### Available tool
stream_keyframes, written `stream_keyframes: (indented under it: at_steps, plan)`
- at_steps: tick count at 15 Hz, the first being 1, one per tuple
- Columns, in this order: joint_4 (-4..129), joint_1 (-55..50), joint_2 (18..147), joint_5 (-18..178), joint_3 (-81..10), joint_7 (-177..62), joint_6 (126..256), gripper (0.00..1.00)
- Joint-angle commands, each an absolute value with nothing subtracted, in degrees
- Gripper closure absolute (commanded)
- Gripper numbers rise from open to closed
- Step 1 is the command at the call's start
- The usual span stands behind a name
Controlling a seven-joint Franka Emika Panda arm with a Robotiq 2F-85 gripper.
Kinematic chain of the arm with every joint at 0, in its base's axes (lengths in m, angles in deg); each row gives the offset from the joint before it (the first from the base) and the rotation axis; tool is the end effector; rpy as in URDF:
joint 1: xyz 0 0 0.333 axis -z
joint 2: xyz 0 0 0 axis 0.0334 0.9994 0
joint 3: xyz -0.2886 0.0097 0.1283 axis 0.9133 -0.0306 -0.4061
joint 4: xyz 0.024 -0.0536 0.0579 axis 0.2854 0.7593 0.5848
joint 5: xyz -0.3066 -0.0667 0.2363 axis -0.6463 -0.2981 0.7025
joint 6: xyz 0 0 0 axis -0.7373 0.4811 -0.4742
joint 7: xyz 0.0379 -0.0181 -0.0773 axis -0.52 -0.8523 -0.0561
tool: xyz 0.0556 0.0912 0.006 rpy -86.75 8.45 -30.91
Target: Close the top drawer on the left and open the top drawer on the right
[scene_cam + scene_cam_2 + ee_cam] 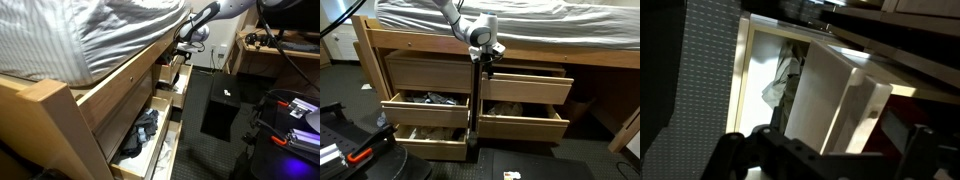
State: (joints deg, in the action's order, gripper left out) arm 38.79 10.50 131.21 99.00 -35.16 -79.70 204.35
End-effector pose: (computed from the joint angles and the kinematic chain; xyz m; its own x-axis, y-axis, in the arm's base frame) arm 0.7367 -0.2109 0.1026 0.5829 -0.7983 0.1516 -0.7678 -0.6022 -0.2189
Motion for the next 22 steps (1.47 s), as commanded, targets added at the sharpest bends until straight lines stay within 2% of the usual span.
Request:
stream_keyframes:
  at_steps: [1, 6, 9, 10, 15, 20, 22]
  plan:
    - [38.1, 11.1, 131.5, 99.7, -35.3, -78.2, 203.5, 0.00]
    - [36.7, 13.6, 132.8, 103.7, -39.0, -77.5, 206.2, 0.00]
    - [32.4, 12.3, 137.0, 107.2, -37.5, -84.7, 207.9, 0.00]
    - [36.1, 12.0, 133.8, 105.7, -37.1, -82.0, 206.2, 0.00]
    - [35.5, 11.9, 134.5, 105.7, -37.0, -82.5, 206.4, 0.00]
    - [32.9, 14.0, 137.4, 110.2, -41.8, -81.1, 212.8, 0.00]
    - [34.4, 12.7, 136.3, 109.1, -39.9, -82.1, 211.7, 0.00]
